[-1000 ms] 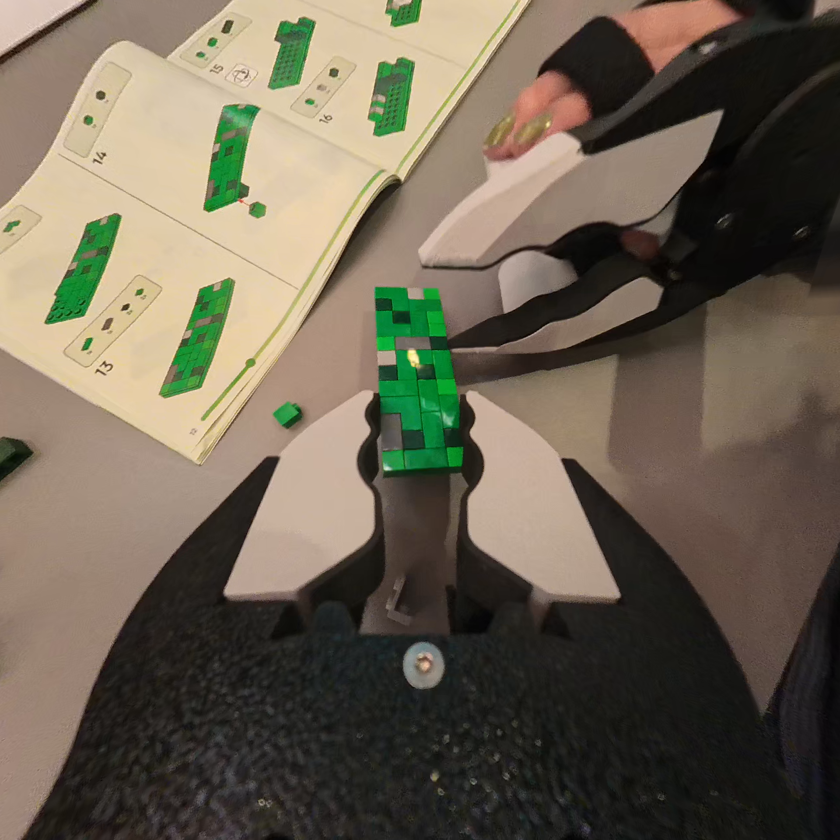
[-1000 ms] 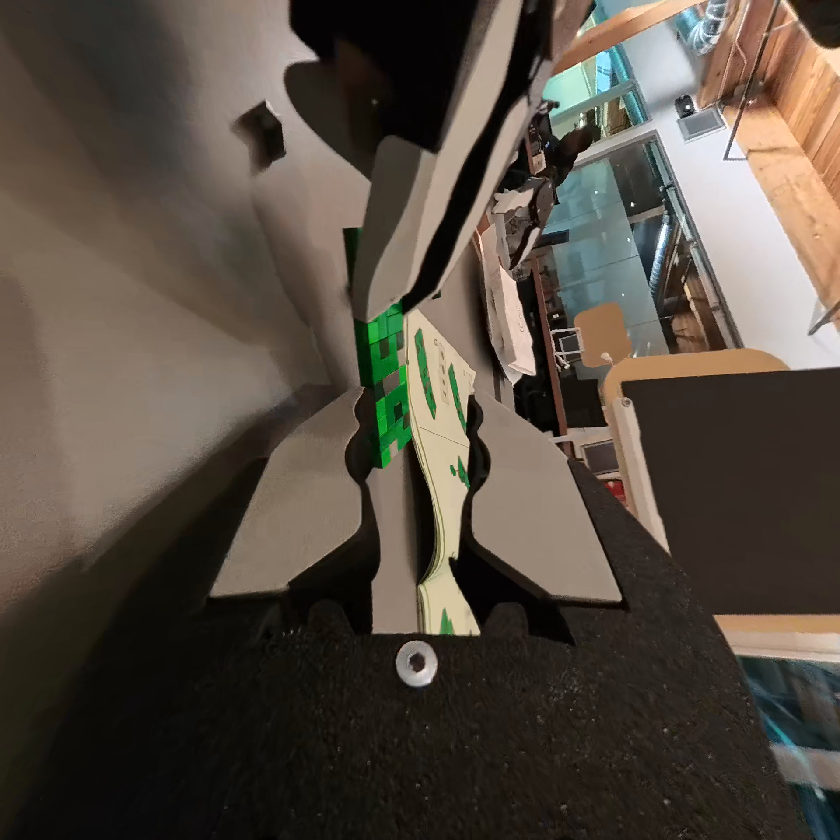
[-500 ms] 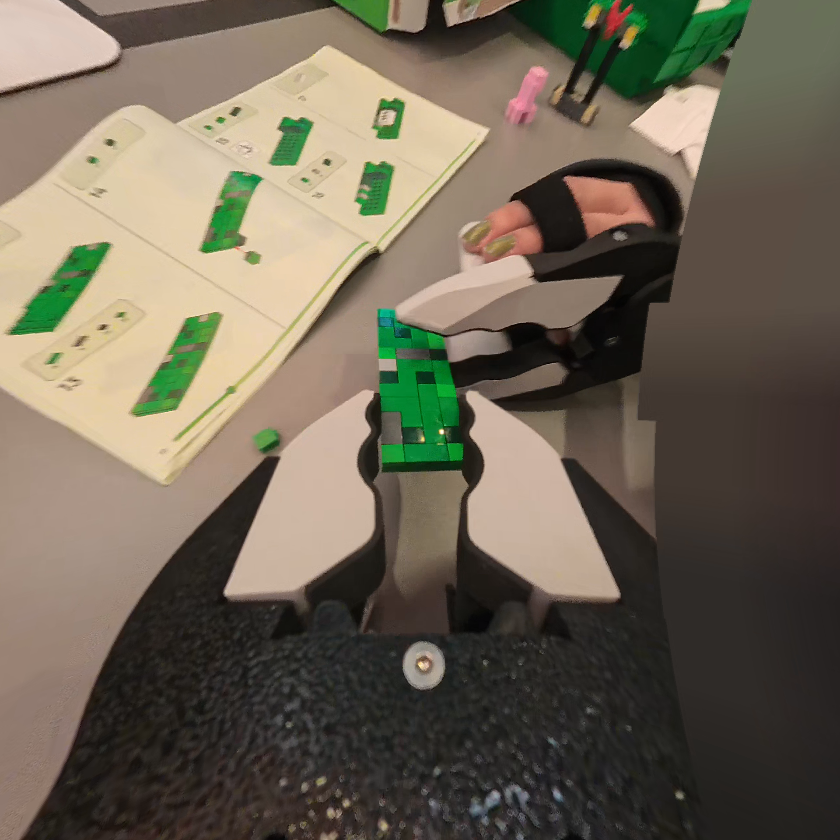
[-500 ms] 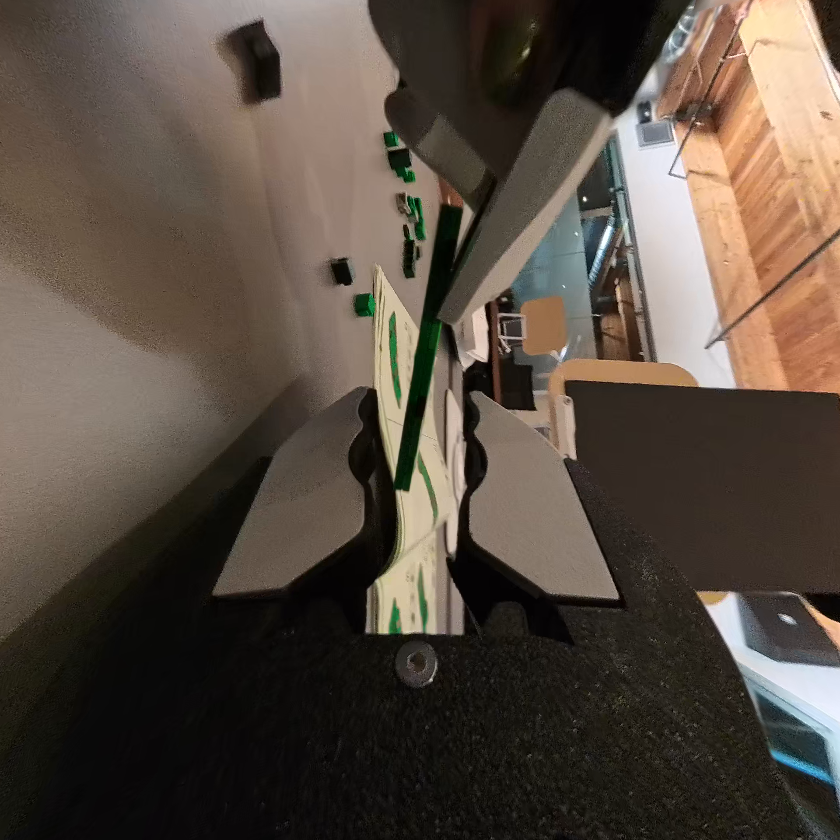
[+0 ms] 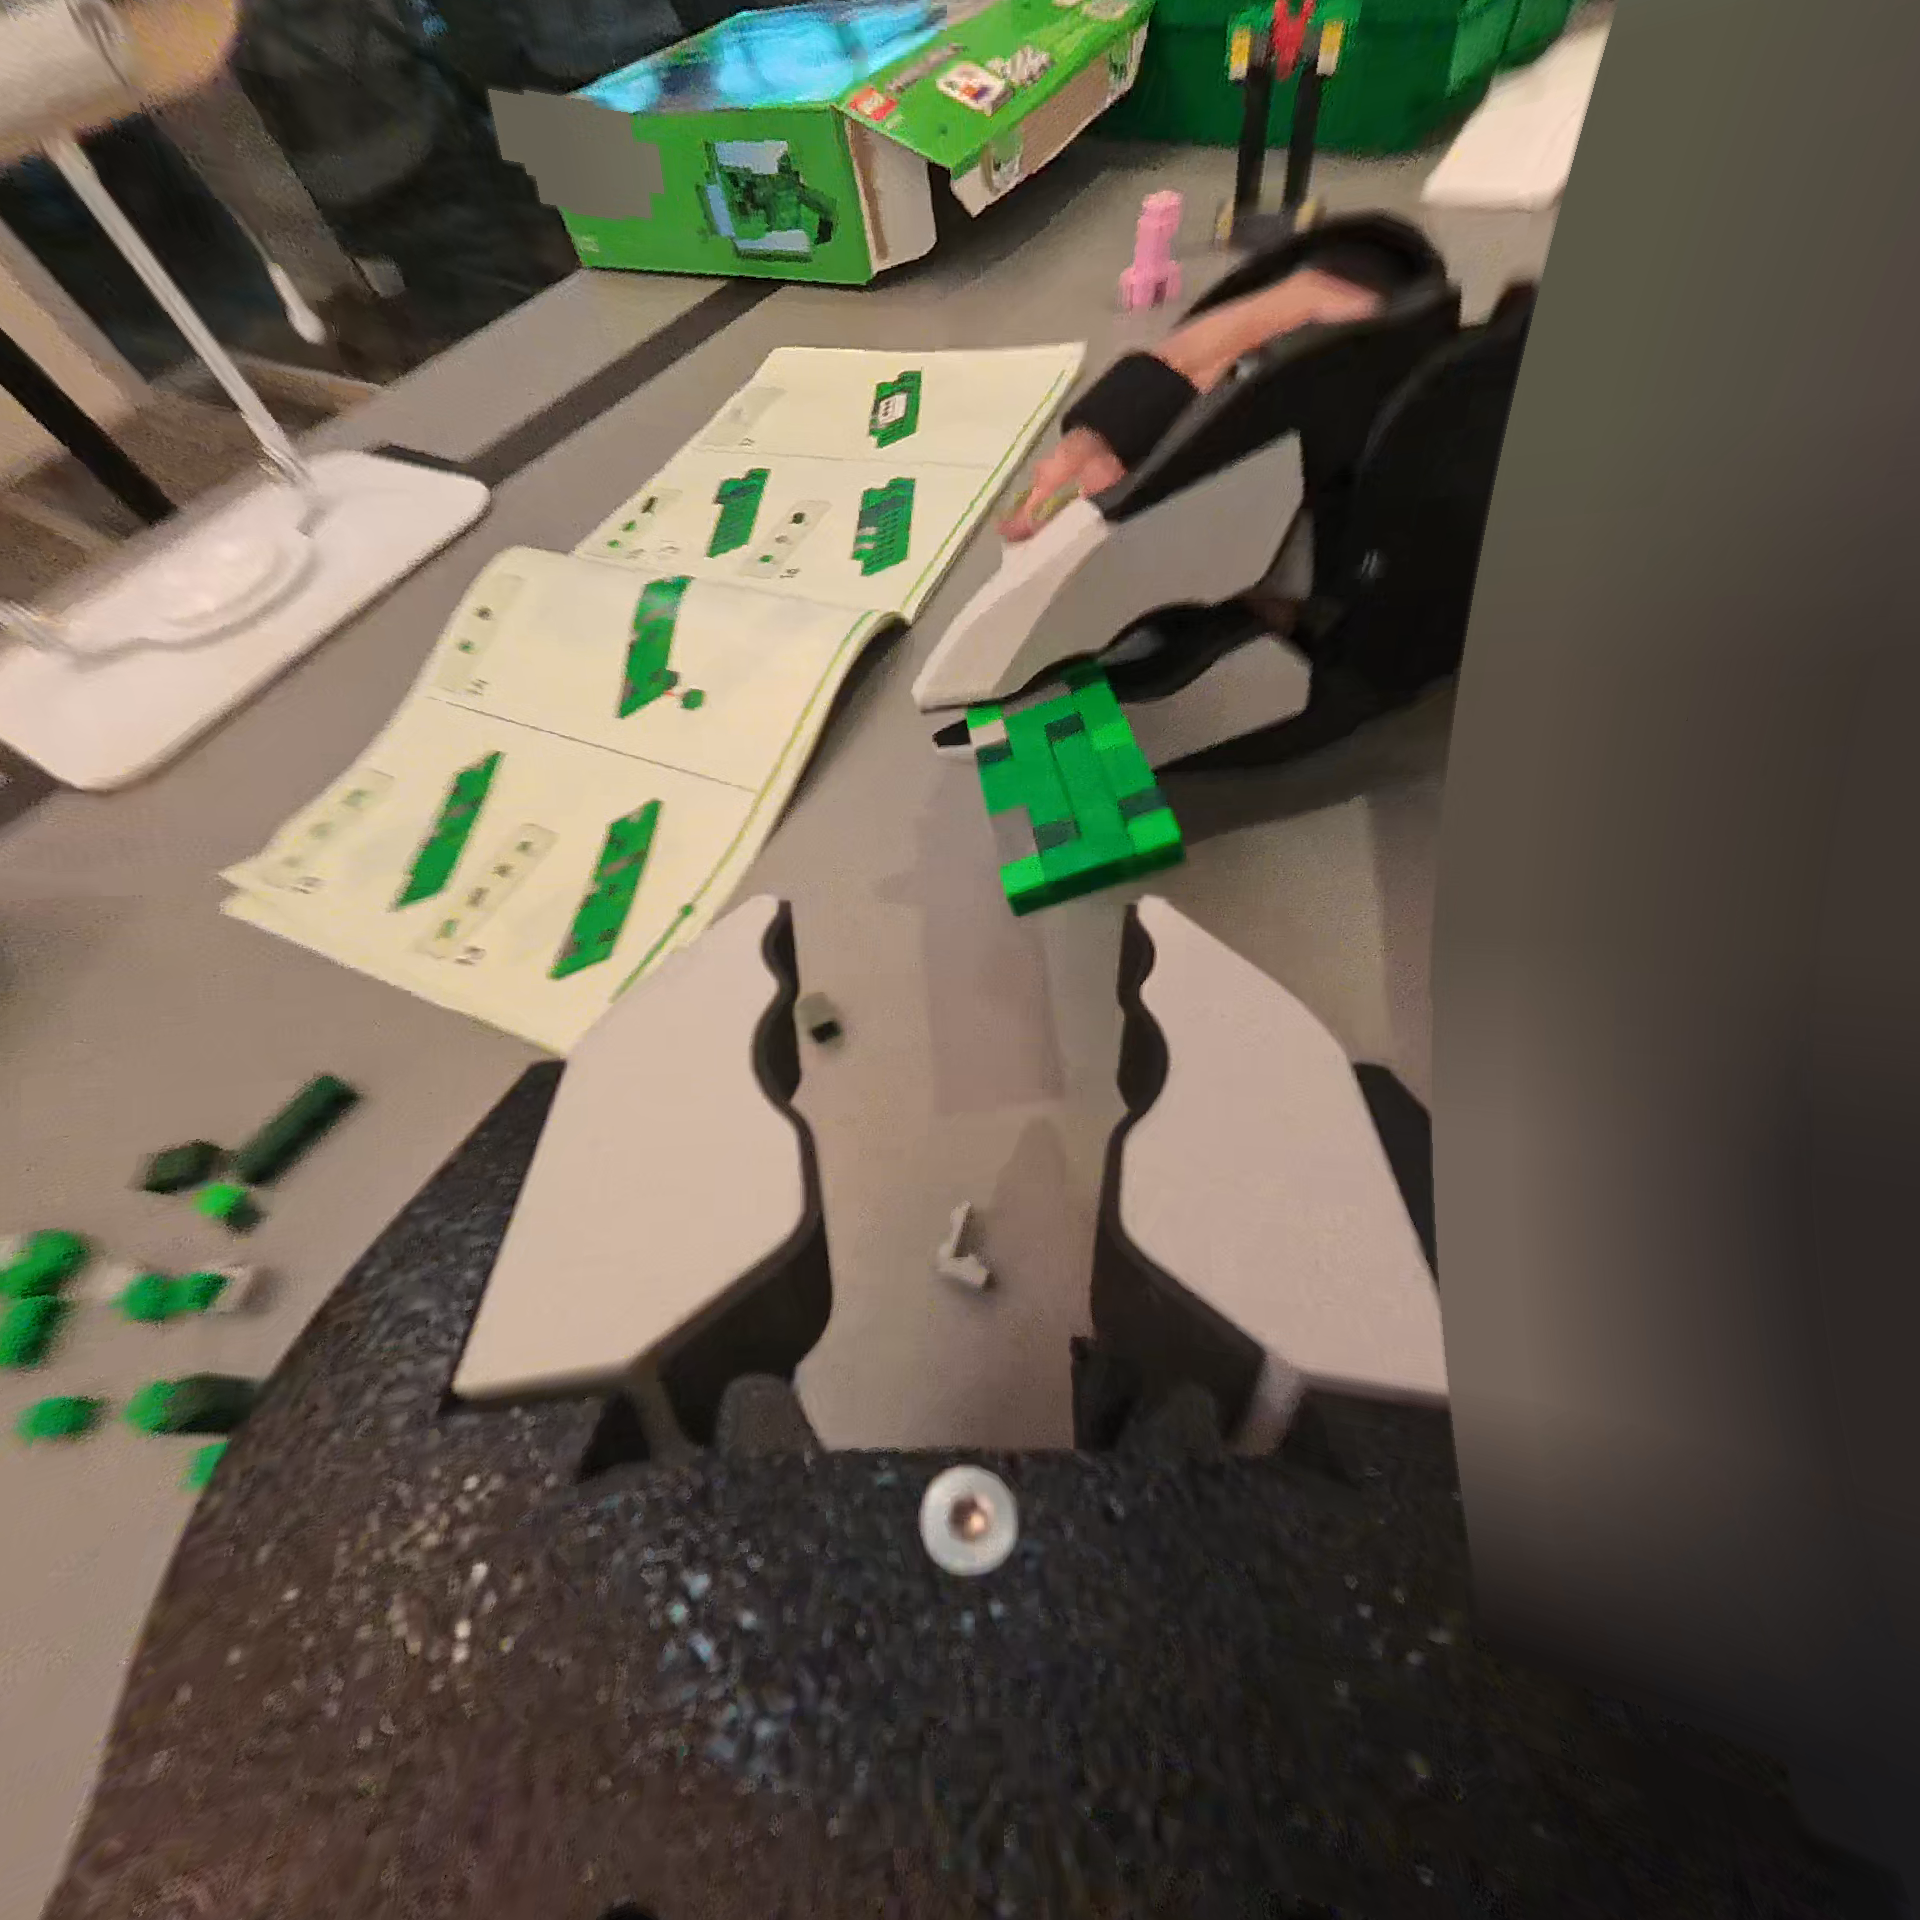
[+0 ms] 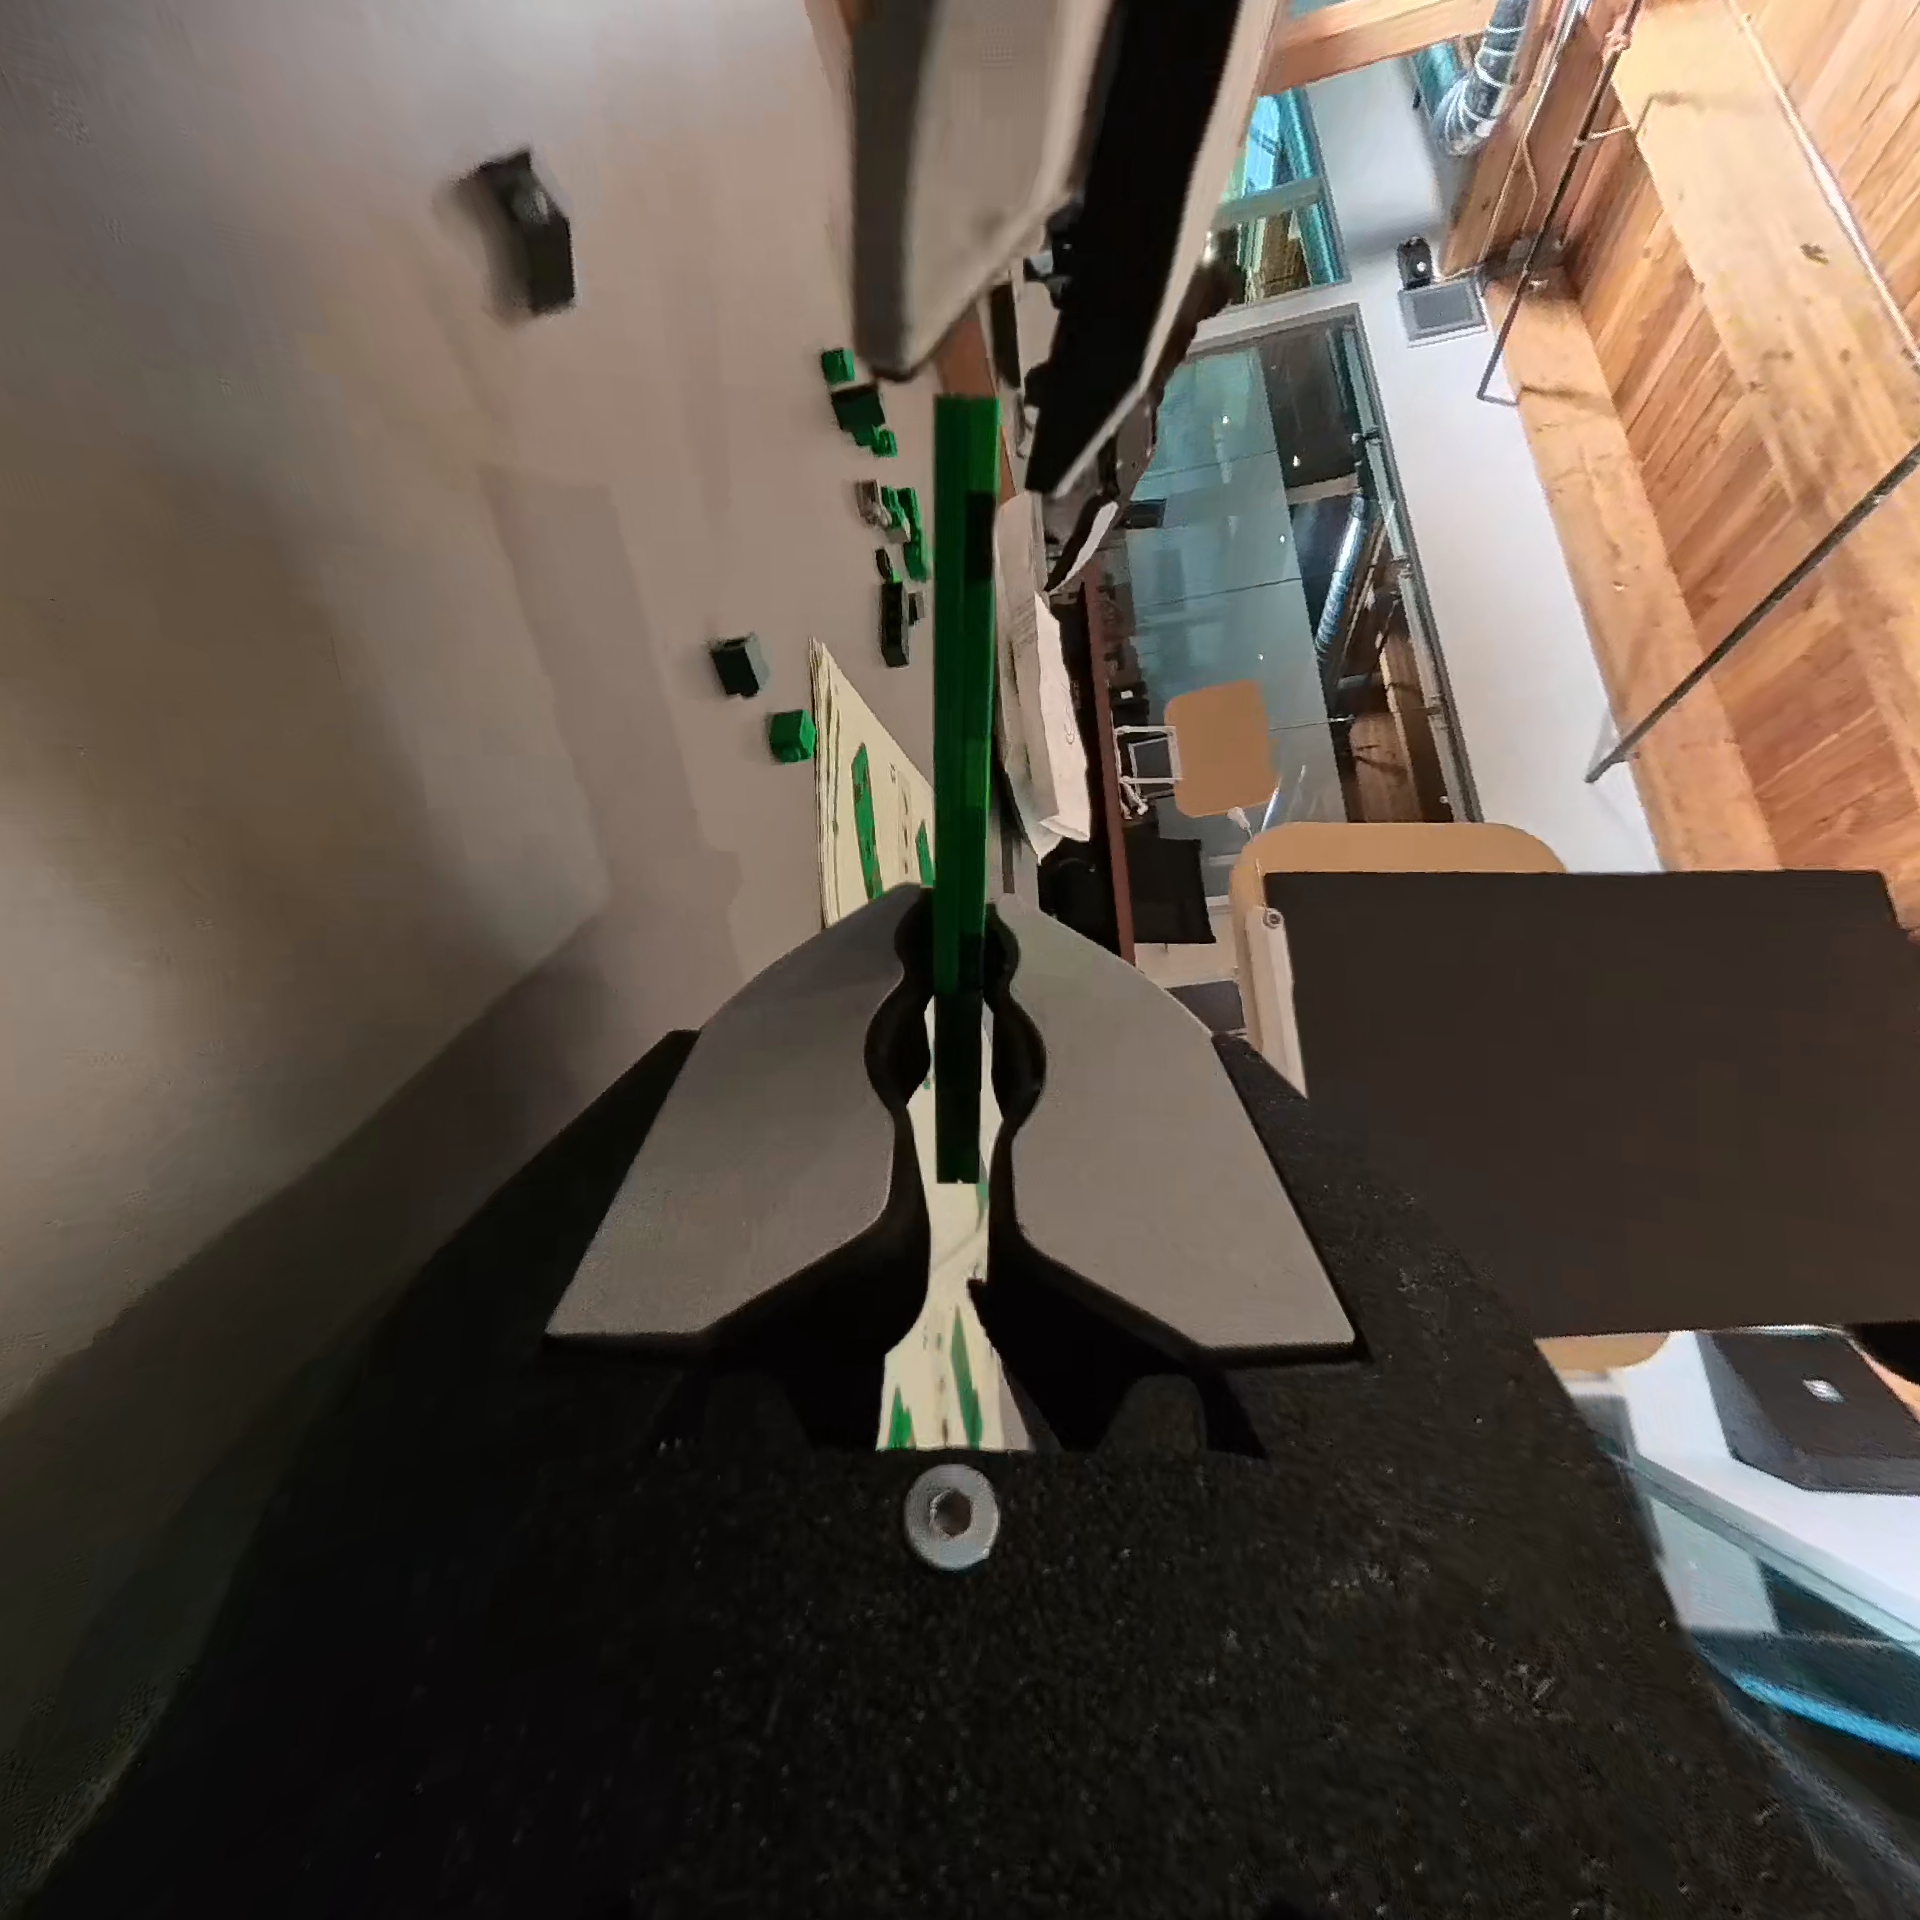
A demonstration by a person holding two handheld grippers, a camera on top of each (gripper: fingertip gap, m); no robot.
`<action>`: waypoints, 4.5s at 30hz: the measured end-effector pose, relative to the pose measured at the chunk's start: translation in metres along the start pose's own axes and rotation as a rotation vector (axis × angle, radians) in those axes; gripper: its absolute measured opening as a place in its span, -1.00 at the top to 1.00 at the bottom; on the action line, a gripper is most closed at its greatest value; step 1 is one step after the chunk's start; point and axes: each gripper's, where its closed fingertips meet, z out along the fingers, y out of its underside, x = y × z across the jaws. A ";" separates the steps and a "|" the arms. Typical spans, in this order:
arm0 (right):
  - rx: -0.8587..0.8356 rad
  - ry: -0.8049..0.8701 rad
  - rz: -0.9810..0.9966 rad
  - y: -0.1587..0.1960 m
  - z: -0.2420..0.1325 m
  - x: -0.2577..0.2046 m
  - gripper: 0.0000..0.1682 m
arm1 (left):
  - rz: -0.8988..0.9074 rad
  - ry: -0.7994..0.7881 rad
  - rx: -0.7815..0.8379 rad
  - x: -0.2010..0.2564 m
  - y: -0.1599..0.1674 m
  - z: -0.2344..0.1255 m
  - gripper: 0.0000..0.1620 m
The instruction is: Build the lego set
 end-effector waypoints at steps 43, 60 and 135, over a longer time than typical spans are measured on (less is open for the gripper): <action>0.082 -0.087 0.085 -0.011 -0.002 -0.014 0.76 | 0.572 -0.079 -0.017 0.020 -0.007 0.022 0.93; 0.049 -0.144 0.393 0.004 0.002 -0.006 0.70 | 0.193 -0.333 0.119 -0.086 0.020 -0.023 0.93; -0.177 -0.495 0.842 -0.008 0.065 -0.035 1.00 | 0.034 -0.019 0.371 -0.106 0.009 -0.015 0.93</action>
